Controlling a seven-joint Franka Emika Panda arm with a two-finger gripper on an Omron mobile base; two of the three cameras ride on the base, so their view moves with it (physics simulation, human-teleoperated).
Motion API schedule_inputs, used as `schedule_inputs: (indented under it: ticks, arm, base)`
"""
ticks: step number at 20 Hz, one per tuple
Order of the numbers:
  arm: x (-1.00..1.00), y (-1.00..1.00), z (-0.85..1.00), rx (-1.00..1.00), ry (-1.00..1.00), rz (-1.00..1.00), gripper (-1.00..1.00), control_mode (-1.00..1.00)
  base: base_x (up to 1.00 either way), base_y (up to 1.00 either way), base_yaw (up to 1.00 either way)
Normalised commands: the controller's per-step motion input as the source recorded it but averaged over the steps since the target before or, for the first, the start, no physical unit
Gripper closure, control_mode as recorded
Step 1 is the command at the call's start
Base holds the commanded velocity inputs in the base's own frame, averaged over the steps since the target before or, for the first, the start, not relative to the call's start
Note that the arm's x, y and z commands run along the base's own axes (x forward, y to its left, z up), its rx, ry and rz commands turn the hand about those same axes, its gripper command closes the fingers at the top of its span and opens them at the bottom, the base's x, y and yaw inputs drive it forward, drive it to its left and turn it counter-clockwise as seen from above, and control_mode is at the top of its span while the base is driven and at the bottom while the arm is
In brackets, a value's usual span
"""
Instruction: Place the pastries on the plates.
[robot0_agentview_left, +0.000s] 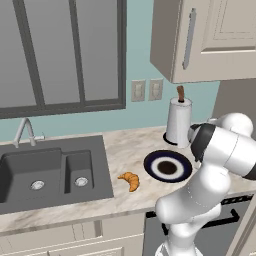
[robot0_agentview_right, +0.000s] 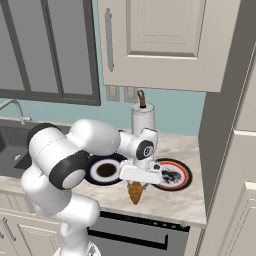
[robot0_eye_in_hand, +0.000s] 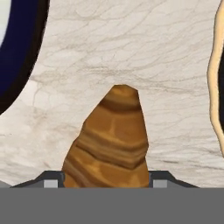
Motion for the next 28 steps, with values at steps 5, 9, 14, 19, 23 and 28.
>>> schedule_inputs:
  ticks: [5, 9, 14, 19, 23, 28]
  arm:
    - [0.00, 0.00, -0.02, 0.00, 0.01, 0.00, 1.00, -1.00]
    - [-0.24, 0.00, 0.00, 0.00, -0.04, 0.00, 1.00, -1.00]
    - [-0.39, -0.04, 0.18, 0.00, -0.12, 0.00, 1.00, -1.00]
    - [-0.26, 0.00, 0.35, 0.00, -0.20, 0.00, 1.00, -1.00]
    - [0.11, -0.02, 0.37, 0.00, -0.15, -0.01, 1.00, -1.00]
    - [0.40, -0.08, 0.18, 0.00, -0.10, -0.04, 1.00, -1.00]
  base:
    - [0.00, 0.00, 0.00]
    - [0.00, 0.00, 0.00]
    - [0.00, 0.00, 0.00]
    - [0.00, 0.00, 0.00]
    - [0.00, 0.00, 0.00]
    - [0.00, 0.00, 0.00]
